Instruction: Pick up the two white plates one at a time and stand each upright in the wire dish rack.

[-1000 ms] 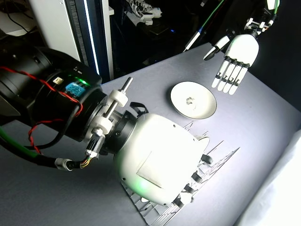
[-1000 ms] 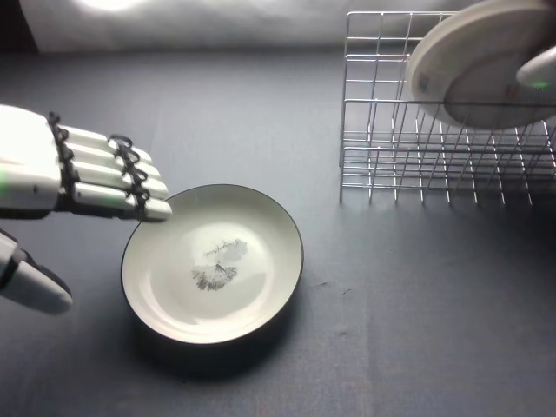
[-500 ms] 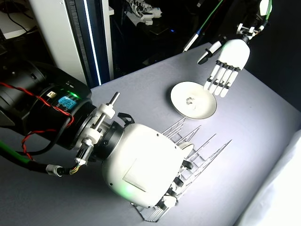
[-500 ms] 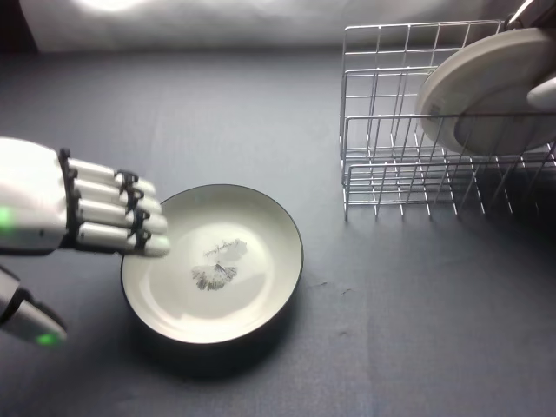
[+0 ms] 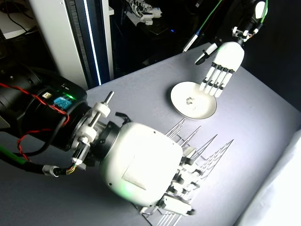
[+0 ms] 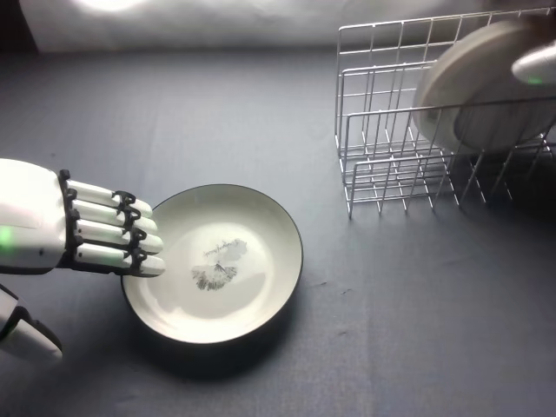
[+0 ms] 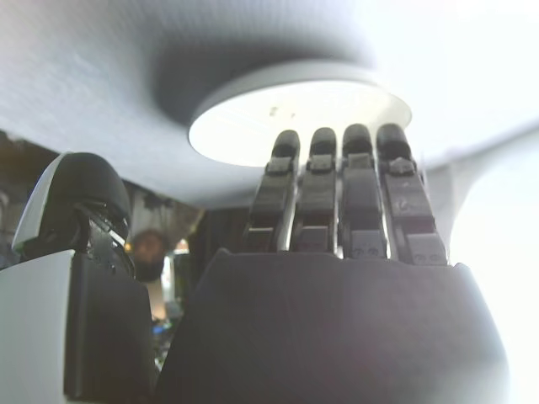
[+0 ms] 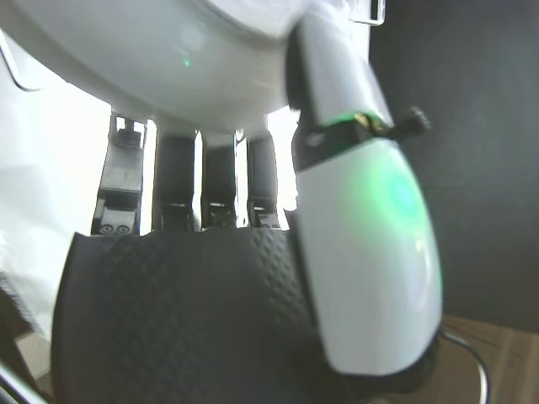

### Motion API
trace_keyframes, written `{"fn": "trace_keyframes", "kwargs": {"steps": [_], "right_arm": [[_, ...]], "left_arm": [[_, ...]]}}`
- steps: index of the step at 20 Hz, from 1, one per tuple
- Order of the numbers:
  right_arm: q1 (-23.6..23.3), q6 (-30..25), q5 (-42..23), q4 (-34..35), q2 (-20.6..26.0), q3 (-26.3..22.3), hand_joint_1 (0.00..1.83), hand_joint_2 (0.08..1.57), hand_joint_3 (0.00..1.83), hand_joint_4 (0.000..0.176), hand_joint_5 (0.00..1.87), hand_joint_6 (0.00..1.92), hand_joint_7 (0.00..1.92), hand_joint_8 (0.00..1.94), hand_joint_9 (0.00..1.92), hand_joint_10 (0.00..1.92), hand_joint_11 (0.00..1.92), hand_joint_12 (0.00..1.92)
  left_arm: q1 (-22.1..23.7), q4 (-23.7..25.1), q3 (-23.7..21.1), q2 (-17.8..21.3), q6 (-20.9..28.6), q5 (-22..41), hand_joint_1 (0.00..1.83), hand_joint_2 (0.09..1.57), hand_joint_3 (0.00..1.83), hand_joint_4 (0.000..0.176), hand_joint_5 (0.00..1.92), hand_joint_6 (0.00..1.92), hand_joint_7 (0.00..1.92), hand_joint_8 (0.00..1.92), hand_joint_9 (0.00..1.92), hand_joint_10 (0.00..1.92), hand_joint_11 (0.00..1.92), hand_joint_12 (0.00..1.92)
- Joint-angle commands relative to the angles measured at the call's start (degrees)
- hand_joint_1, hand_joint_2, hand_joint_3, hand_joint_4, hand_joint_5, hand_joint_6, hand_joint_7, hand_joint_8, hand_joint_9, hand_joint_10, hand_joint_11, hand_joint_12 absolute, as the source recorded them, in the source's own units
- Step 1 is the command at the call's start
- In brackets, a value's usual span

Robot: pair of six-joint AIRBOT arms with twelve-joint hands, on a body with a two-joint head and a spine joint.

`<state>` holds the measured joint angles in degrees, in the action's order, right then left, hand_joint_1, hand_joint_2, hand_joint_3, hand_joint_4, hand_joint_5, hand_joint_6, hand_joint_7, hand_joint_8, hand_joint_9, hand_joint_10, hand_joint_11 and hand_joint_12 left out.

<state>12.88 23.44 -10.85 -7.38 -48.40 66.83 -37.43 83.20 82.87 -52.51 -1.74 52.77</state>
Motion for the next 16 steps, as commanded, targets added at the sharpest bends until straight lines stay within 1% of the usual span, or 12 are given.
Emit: {"fn": "trace_keyframes", "kwargs": {"steps": [1, 2, 3, 4, 5, 6, 7, 9, 10, 11, 13, 16], "right_arm": [[-1.41, -0.22, -6.32, -0.22, 0.38, -0.67, 1.01, 0.99, 0.0, 0.0, 0.23, 0.0, 0.21, 0.0, 0.18, 0.0, 0.0, 0.38], [-2.43, -0.22, -6.04, -0.79, 0.38, -1.26, 1.0, 0.94, 0.0, 0.0, 0.13, 0.0, 0.08, 0.0, 0.05, 0.0, 0.0, 0.05], [-2.79, -0.22, -5.98, -1.09, 0.37, -1.58, 1.01, 0.89, 0.0, 0.0, 0.02, 0.0, 0.02, 0.0, 0.01, 0.0, 0.0, 0.01], [-3.3, -0.22, -6.0, -1.54, 0.37, -1.98, 1.01, 0.89, 0.0, 0.0, 0.02, 0.0, 0.02, 0.0, 0.01, 0.0, 0.0, 0.01], [-3.94, -0.23, -6.02, -1.91, 0.37, -2.68, 1.03, 0.82, 0.0, 0.0, 0.0, 0.0, 0.0, 0.0, 0.0, 0.0, 0.0, 0.0], [-4.28, -0.23, -6.41, -2.72, 0.39, -3.48, 1.03, 0.82, 0.0, 0.0, 0.0, 0.0, 0.0, 0.0, 0.0, 0.0, 0.0, 0.0], [-4.47, -0.25, -7.37, -4.59, 0.39, -4.28, 1.06, 0.74, 0.0, 0.0, 0.0, 0.0, 0.0, 0.0, 0.0, 0.0, 0.0, 0.0], [-4.5, -0.31, -10.87, -11.11, 0.41, -5.95, 1.09, 0.73, 0.0, 0.0, 0.0, 0.0, 0.0, 0.0, 0.0, 0.0, 0.0, 0.0], [-4.48, -0.34, -11.72, -13.24, 0.41, -6.43, 1.09, 0.73, 0.0, 0.0, 0.0, 0.0, 0.0, 0.0, 0.0, 0.0, 0.0, 0.0], [-4.42, -0.45, -12.7, -15.8, 0.41, -7.07, 1.15, 0.75, 0.0, 0.0, 0.0, 0.0, 0.0, 0.0, 0.0, 0.0, 0.0, 0.0], [-4.0, -0.61, -14.91, -22.09, 0.37, -7.88, 1.14, 0.76, 0.0, 0.0, 0.0, 0.0, 0.0, 0.0, 0.0, 0.0, 0.0, 0.0], [-1.7, -1.0, -18.03, -28.59, 0.07, -9.49, 1.21, 0.83, 0.03, 0.0, 0.0, 0.0, 0.0, 0.0, 0.0, 0.0, 0.0, 0.0]], "left_arm": [[0.08, -3.71, 0.45, -0.09, 0.01, 1.59, 0.0, 1.17, 0.0, 0.0, 0.03, 0.0, 0.03, 0.0, 0.04, 0.01, 0.03, 0.06], [-0.02, -3.7, 0.67, -0.28, 0.01, 1.26, 0.0, 1.17, 0.0, 0.0, 0.02, 0.0, 0.02, 0.0, 0.02, 0.0, 0.01, 0.05], [-0.13, -3.7, 0.76, -0.36, 0.01, 1.07, 0.0, 1.16, 0.0, 0.0, 0.02, 0.0, 0.01, 0.0, 0.02, 0.0, 0.02, 0.05], [-0.3, -3.69, 0.84, -0.45, 0.01, 0.83, 0.0, 1.16, 0.0, 0.0, 0.02, 0.0, 0.01, 0.0, 0.02, 0.0, 0.02, 0.05], [-0.49, -3.68, 0.97, -0.54, 0.01, 0.59, 0.0, 1.15, 0.0, 0.0, 0.03, 0.0, 0.03, 0.0, 0.04, 0.01, 0.04, 0.06], [-0.65, -3.68, 1.05, -0.58, 0.0, 0.2, 0.0, 1.15, 0.0, 0.0, 0.03, 0.0, 0.03, 0.0, 0.04, 0.01, 0.04, 0.06], [-0.81, -3.68, 1.18, -0.61, 0.0, -0.03, 0.0, 1.16, 0.0, 0.0, 0.05, 0.01, 0.05, 0.01, 0.06, 0.01, 0.06, 0.07], [-1.02, -3.68, 1.45, -0.76, 0.0, -0.34, 0.0, 1.16, 0.0, 0.0, 0.02, 0.0, 0.02, 0.0, 0.02, 0.0, 0.01, 0.05], [-1.05, -3.68, 1.54, -0.84, 0.0, -0.48, 0.0, 1.16, 0.0, 0.0, 0.02, 0.0, 0.02, 0.0, 0.02, 0.0, 0.01, 0.05], [-1.1, -3.68, 1.65, -0.89, 0.0, -0.62, 0.0, 1.16, 0.0, 0.0, 0.03, 0.01, 0.04, 0.01, 0.05, 0.01, 0.05, 0.07], [-1.11, -3.68, 1.94, -1.11, 0.0, -0.75, 0.0, 1.16, 0.0, 0.0, 0.01, 0.0, 0.01, 0.0, 0.02, 0.0, 0.02, 0.06], [-1.2, -3.67, 2.22, -1.34, 0.0, -0.92, 0.0, 1.17, 0.0, 0.0, 0.01, 0.0, 0.02, 0.0, 0.03, 0.01, 0.04, 0.07]]}}
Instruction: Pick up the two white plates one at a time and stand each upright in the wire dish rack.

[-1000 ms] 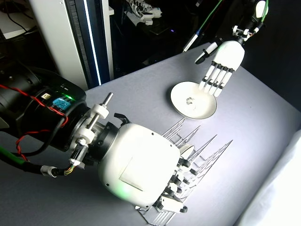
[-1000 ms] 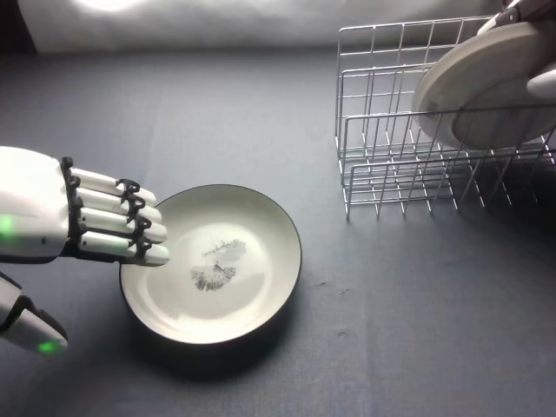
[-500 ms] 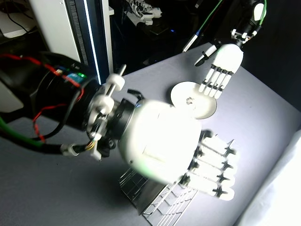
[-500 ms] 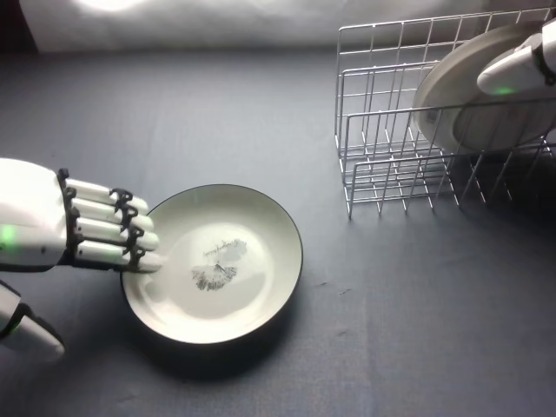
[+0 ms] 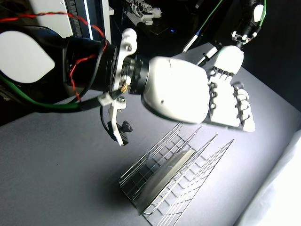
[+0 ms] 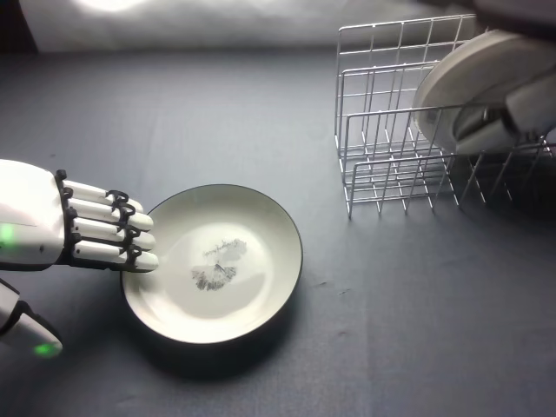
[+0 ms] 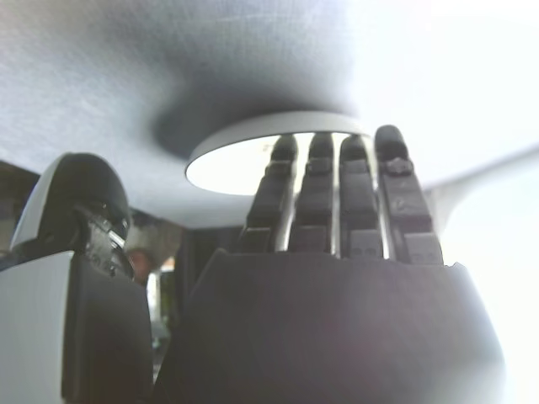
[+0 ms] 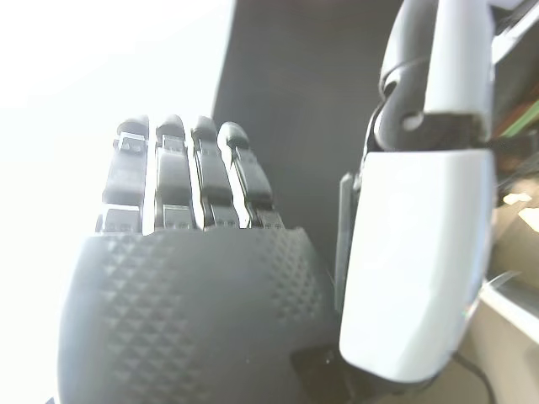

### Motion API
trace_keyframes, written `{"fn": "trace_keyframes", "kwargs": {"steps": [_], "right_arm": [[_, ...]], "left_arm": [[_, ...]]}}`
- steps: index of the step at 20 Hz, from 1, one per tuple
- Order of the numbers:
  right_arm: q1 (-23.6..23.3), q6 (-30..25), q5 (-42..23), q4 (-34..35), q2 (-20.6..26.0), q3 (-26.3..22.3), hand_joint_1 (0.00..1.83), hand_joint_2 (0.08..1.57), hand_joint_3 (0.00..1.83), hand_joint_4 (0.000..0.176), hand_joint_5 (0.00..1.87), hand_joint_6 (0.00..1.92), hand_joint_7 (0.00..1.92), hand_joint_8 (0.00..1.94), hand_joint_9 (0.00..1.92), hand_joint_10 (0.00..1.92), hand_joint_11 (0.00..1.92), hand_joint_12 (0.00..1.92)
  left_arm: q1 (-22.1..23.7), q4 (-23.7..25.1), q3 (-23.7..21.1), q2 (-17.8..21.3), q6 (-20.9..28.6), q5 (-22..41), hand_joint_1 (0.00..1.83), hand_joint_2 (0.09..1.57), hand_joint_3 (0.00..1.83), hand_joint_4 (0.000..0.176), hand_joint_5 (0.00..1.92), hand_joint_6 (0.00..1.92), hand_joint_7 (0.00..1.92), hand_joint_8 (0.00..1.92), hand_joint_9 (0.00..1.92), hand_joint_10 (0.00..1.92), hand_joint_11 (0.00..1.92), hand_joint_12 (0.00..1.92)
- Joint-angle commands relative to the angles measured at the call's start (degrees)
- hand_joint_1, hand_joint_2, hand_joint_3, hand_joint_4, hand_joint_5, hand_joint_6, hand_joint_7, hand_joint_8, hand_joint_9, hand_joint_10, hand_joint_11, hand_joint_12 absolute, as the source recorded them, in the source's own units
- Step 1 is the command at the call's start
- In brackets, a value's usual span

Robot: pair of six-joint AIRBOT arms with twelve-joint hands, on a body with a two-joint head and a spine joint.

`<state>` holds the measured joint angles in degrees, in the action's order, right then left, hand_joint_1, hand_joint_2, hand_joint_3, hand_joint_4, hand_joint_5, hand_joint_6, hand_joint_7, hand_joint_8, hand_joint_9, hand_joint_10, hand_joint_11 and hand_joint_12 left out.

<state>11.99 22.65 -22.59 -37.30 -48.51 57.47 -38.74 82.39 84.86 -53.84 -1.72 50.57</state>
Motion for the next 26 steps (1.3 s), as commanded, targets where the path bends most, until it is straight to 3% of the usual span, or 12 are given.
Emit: {"fn": "trace_keyframes", "kwargs": {"steps": [1, 3, 9, 14, 25, 26], "right_arm": [[0.32, -0.19, -7.02, -0.13, -0.1, -0.35, 1.21, 0.83, 0.03, 0.0, 0.0, 0.0, 0.0, 0.0, 0.0, 0.0, 0.0, 0.0], [3.06, 0.07, -9.92, -5.25, -1.27, -0.37, 1.25, 0.88, 0.01, 0.0, 0.0, 0.0, 0.0, 0.0, 0.0, 0.0, 0.0, 0.0], [8.02, 0.69, -13.21, -10.63, -3.6, -2.03, 1.18, 0.91, 0.02, 0.0, 0.0, 0.0, 0.0, 0.0, 0.0, 0.0, 0.0, 0.0], [8.87, 0.69, -13.52, -12.49, -5.38, -2.12, 1.27, 0.9, 0.0, 0.0, 0.0, 0.0, 0.0, 0.0, 0.0, 0.0, 0.0, 0.0], [9.42, 0.77, -11.74, -12.63, -8.2, -2.19, 1.12, 0.93, 0.01, 0.0, 0.0, 0.0, 0.0, 0.0, 0.0, 0.0, 0.03, 0.02], [9.42, 0.79, -11.24, -12.63, -9.03, -2.13, 1.19, 0.9, 0.0, 0.0, 0.0, 0.0, 0.0, 0.0, 0.0, 0.0, 0.02, 0.02]], "left_arm": [[0.1, -2.86, 0.23, 0.0, -0.02, 1.28, 0.0, 1.17, 0.0, 0.0, 0.01, 0.0, 0.02, 0.0, 0.03, 0.01, 0.04, 0.07], [0.07, -2.82, 0.25, -0.05, -0.01, 1.24, 0.0, 1.16, 0.0, 0.0, 0.0, 0.0, 0.01, 0.0, 0.01, 0.0, 0.02, 0.06], [-0.66, -2.47, 0.31, -0.25, 0.56, 0.86, 0.0, 1.16, 0.0, 0.0, 0.03, 0.01, 0.03, 0.01, 0.04, 0.01, 0.04, 0.07], [-2.35, -2.15, 1.36, -1.12, 2.98, 0.71, 0.0, 1.17, 0.0, 0.0, 0.03, 0.01, 0.04, 0.01, 0.04, 0.01, 0.03, 0.08], [-6.27, 0.46, 2.42, -2.77, 7.42, 0.82, 0.0, 1.17, 0.0, 0.0, 0.01, 0.0, 0.01, 0.0, 0.02, 0.0, 0.03, 0.02], [-6.45, 0.53, 2.42, -2.8, 7.54, 0.82, 0.0, 1.16, 0.0, 0.0, 0.01, 0.0, 0.01, 0.0, 0.02, 0.0, 0.03, 0.02]]}}
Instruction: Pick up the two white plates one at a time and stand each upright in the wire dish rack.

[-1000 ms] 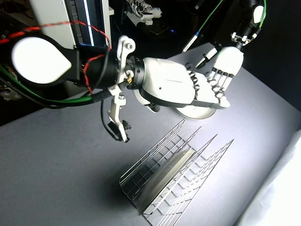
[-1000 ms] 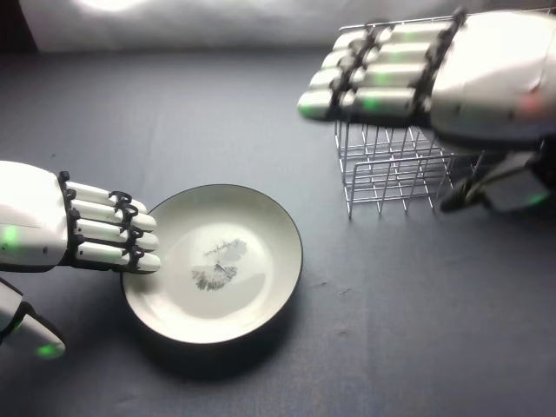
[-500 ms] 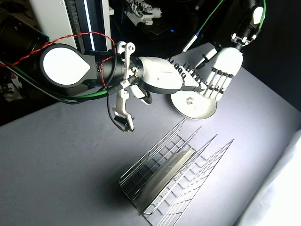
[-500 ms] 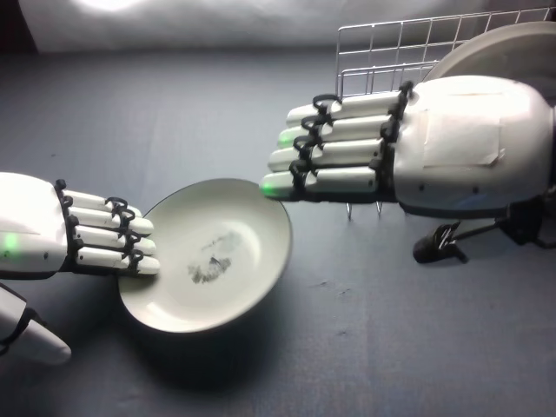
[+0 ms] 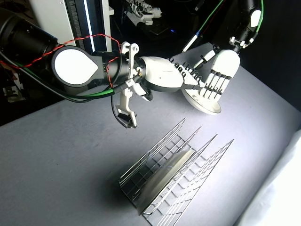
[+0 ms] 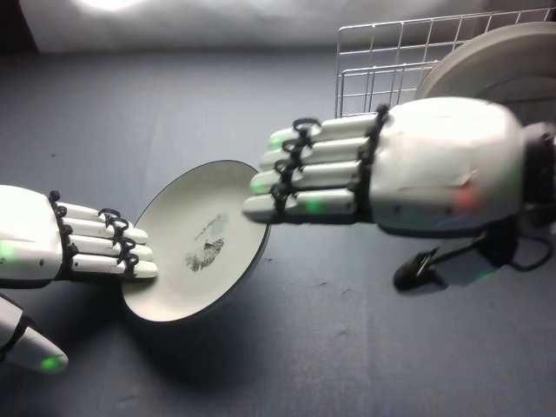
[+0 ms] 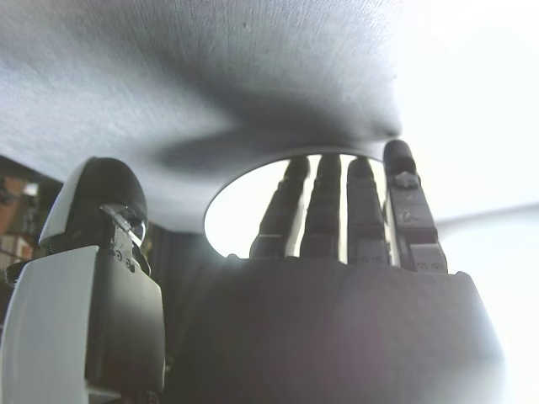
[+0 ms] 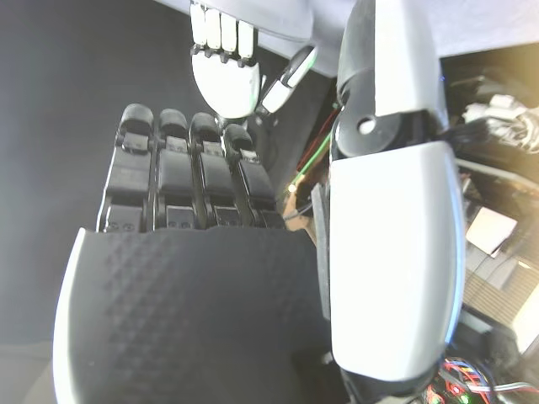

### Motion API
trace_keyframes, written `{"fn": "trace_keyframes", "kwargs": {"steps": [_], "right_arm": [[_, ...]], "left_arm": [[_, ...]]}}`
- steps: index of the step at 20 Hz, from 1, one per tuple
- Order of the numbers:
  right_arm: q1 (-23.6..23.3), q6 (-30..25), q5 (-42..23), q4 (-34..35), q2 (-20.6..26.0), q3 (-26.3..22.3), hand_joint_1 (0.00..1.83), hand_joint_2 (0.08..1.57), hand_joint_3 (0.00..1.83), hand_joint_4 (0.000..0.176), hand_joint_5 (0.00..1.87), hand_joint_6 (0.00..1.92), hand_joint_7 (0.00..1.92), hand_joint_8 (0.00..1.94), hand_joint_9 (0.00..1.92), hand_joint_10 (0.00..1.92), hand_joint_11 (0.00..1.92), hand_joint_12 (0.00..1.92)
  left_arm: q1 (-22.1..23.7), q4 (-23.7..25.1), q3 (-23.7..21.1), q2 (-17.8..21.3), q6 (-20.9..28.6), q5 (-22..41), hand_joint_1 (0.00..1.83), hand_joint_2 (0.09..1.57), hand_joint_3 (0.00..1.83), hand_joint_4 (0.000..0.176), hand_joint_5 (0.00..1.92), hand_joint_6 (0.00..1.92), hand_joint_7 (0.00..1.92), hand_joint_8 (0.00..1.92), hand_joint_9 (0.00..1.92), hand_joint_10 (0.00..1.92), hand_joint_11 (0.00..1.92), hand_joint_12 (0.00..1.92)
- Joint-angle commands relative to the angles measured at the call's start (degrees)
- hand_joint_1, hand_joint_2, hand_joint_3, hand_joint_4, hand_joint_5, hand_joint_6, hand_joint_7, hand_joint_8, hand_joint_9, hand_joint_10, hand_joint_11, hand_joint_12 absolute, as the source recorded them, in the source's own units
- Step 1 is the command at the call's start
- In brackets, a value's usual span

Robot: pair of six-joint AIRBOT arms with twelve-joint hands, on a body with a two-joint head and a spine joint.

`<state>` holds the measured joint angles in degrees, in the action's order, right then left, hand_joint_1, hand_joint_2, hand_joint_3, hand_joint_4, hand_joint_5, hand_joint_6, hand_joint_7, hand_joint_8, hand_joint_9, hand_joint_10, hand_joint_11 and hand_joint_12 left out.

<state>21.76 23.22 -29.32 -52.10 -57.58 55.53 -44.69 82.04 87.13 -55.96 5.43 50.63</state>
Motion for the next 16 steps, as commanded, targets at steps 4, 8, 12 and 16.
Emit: {"fn": "trace_keyframes", "kwargs": {"steps": [4, 8, 12, 16], "right_arm": [[0.14, 0.62, -2.87, 2.16, -3.98, 1.09, 1.18, 0.9, 0.0, 0.0, 0.0, 0.0, 0.0, 0.0, 0.0, 0.0, 0.04, 0.03], [0.65, 1.04, -1.84, 2.15, -8.62, 4.83, 1.13, 0.91, 0.0, 0.0, 0.0, 0.0, 0.0, 0.0, 0.0, 0.0, 0.05, 0.05], [1.1, 1.19, -1.81, 2.15, -14.04, 10.12, 1.14, 0.94, 0.01, 0.0, 0.0, 0.0, 0.0, 0.0, 0.0, 0.0, 0.03, 0.06], [1.38, 1.29, -1.19, 2.15, -19.39, 14.38, 1.24, 0.92, 0.0, 0.0, 0.0, 0.0, 0.0, 0.0, 0.0, 0.0, 0.0, 0.21]], "left_arm": [[-0.62, 0.88, 0.16, -0.74, 0.46, 0.76, 0.0, 1.17, 0.0, 0.0, 0.02, 0.0, 0.03, 0.01, 0.04, 0.01, 0.05, 0.03], [-0.65, 0.88, 0.19, -0.74, 0.46, 0.76, 0.0, 1.17, 0.0, 0.0, 0.03, 0.01, 0.03, 0.0, 0.04, 0.01, 0.05, 0.03], [-0.65, 0.88, 0.44, -0.97, 0.47, 0.76, 0.0, 1.17, 0.0, 0.0, 0.02, 0.0, 0.02, 0.0, 0.03, 0.0, 0.03, 0.02], [-0.64, 0.88, 0.54, -1.1, 0.48, 0.76, 0.0, 1.18, 0.0, 0.0, 0.0, 0.0, 0.0, 0.0, 0.01, 0.0, 0.02, 0.02]]}}
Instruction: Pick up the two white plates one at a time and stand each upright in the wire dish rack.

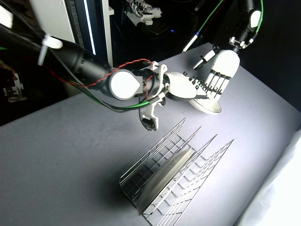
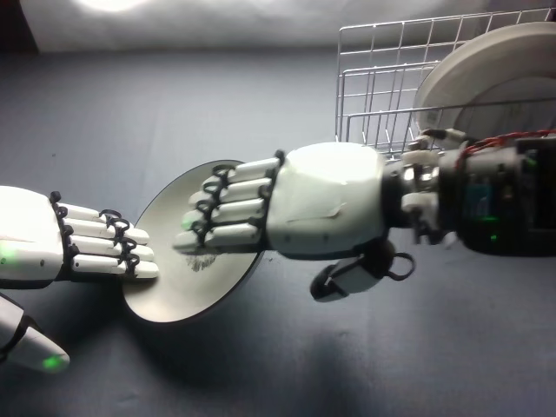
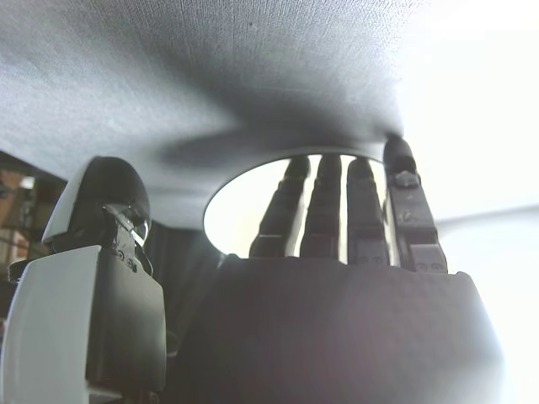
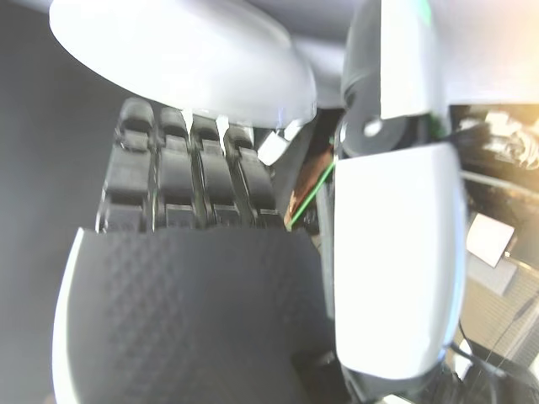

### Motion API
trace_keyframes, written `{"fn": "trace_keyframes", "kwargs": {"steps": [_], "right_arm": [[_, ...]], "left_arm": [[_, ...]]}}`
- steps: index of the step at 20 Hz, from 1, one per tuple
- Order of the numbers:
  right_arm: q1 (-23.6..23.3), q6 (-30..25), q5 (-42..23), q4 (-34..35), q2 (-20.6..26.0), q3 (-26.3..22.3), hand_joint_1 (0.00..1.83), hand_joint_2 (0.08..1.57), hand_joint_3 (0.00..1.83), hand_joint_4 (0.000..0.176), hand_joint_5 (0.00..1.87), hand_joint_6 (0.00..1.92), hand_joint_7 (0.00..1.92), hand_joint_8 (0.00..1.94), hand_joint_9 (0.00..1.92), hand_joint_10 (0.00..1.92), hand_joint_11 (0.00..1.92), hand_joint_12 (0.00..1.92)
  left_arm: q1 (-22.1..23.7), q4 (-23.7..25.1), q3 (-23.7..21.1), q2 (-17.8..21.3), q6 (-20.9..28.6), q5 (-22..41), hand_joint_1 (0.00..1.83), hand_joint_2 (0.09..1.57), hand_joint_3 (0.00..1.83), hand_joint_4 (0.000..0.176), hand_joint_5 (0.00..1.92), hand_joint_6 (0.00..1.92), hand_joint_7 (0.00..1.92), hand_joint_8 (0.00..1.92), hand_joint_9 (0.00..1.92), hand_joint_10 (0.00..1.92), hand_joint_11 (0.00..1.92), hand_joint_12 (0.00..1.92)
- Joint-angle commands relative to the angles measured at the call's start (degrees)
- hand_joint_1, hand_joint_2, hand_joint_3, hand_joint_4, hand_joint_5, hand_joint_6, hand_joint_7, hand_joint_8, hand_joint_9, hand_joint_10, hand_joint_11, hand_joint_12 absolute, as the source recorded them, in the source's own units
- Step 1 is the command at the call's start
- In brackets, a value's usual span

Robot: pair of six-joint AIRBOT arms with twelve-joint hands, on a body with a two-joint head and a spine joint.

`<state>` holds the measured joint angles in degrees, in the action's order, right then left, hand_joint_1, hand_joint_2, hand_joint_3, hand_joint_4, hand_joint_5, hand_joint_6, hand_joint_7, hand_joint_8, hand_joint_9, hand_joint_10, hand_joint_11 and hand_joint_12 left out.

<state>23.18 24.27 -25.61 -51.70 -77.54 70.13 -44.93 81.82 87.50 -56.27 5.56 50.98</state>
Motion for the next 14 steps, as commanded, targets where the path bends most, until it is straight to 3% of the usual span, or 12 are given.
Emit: {"fn": "trace_keyframes", "kwargs": {"steps": [1, 2, 7, 8, 12, 14], "right_arm": [[0.02, 0.26, -4.74, 1.76, -0.48, 0.5, 1.24, 0.92, 0.0, 0.0, 0.0, 0.0, 0.0, 0.0, 0.0, 0.0, 0.0, 0.24], [0.16, 0.26, -4.27, 1.76, -1.89, 1.5, 1.18, 0.95, 0.01, 0.0, 0.0, 0.0, 0.0, 0.0, 0.0, 0.0, 0.0, 0.24], [0.25, 0.26, -4.07, 1.76, -6.38, 4.99, 1.25, 0.94, 0.0, 0.0, 0.0, 0.0, 0.0, 0.0, 0.0, 0.0, 0.0, 0.27], [0.25, 0.26, -4.07, 1.77, -7.67, 6.13, 1.35, 0.91, 0.0, 0.0, 0.04, 0.01, 0.0, 0.0, 0.04, 0.01, 0.0, 0.52], [0.24, 0.26, -4.07, 1.78, -10.4, 8.8, 1.44, 0.92, 0.0, 0.0, 0.31, 0.02, 0.23, 0.01, 0.22, 0.02, 0.0, 0.88], [0.25, 0.26, -4.07, 1.79, -11.14, 9.68, 1.47, 0.91, 0.0, 0.0, 0.51, 0.02, 0.48, 0.01, 0.43, 0.03, 0.05, 1.13]], "left_arm": [[-0.4, 1.12, 0.17, -0.83, 0.34, 0.41, 0.0, 1.17, 0.0, 0.0, 0.0, 0.0, 0.0, 0.0, 0.0, 0.0, 0.0, 0.0], [-0.4, 1.13, 0.18, -0.85, 0.34, 0.41, 0.0, 1.17, 0.0, 0.0, 0.0, 0.0, 0.0, 0.0, 0.01, 0.0, 0.02, 0.01], [-0.31, 1.14, 0.27, -0.93, 0.34, 0.41, 0.0, 1.18, 0.0, 0.0, 0.02, 0.01, 0.02, 0.01, 0.03, 0.01, 0.04, 0.02], [-0.23, 1.14, 0.27, -0.97, 0.34, 0.41, 0.0, 1.18, 0.0, 0.0, 0.0, 0.0, 0.0, 0.0, 0.01, 0.0, 0.03, 0.01], [-0.06, 1.14, 0.28, -1.01, 0.34, 0.41, 0.0, 1.18, 0.0, 0.0, 0.03, 0.01, 0.03, 0.01, 0.04, 0.01, 0.07, 0.03], [-0.05, 1.15, 0.28, -1.08, 0.34, 0.44, 0.0, 1.18, 0.0, 0.0, 0.04, 0.01, 0.04, 0.01, 0.06, 0.02, 0.09, 0.04]]}}
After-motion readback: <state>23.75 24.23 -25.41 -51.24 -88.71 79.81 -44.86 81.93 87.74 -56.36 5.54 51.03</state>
